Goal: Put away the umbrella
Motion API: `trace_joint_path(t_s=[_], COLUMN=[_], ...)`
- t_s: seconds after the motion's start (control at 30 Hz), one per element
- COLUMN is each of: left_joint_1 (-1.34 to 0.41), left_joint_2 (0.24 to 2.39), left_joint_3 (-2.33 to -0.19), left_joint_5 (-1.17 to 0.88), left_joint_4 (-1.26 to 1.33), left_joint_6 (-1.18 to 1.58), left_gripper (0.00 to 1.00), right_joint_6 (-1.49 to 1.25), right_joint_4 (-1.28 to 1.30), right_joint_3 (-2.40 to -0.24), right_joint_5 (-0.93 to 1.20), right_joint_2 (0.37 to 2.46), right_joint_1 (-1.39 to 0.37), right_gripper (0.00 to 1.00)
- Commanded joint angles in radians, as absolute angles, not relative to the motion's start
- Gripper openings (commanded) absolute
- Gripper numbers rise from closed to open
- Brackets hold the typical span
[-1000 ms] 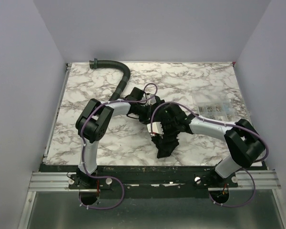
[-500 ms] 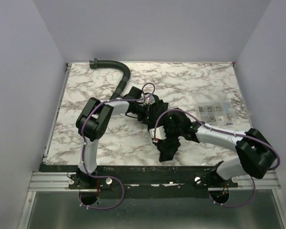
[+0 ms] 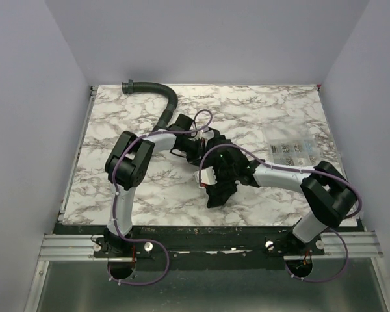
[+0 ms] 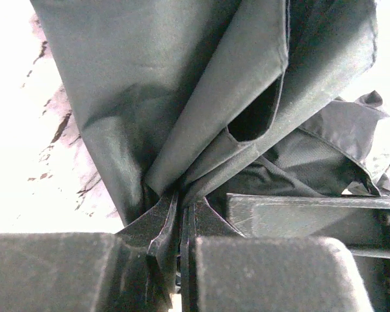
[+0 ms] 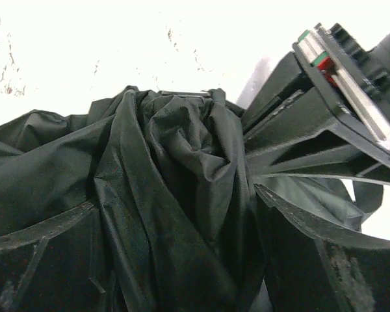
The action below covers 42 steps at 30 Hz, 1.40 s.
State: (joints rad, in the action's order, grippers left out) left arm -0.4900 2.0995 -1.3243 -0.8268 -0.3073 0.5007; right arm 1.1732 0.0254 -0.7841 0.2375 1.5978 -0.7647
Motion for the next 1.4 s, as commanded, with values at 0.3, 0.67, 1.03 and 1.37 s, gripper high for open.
trace_joint_path(t_s=[0.3, 0.67, 1.03, 1.37], left_joint_1=[-0.424, -0.305, -0.355, -0.862], left_joint_2=[1.944, 1.374, 0.923, 1.006], left_joint_3=[-1.343, -0.965, -0.237, -0.206], left_joint_5=[-0.875, -0.404, -0.555, -0.243], left_joint_4=[-0.257, 0.132, 0.92, 0.621], left_joint_6=[0.607, 0.4, 0.329, -0.344], left_gripper=[0.33, 0.47, 0.83, 0.99], right_joint_6=[1.118, 1.08, 1.077, 1.191], right_joint_4=[0.454, 0.711, 0.857, 0.974], right_joint_3=[-0.926, -1.06, -1.157, -1.205], right_joint_5=[0.324, 0.495, 0.561, 0.598], right_joint_2=[1.845, 1.906, 1.994, 2.015], right_joint_1=[-0.714, -0.675, -0.609, -0.579], right_gripper=[0.48, 0.42, 0.42, 0.44])
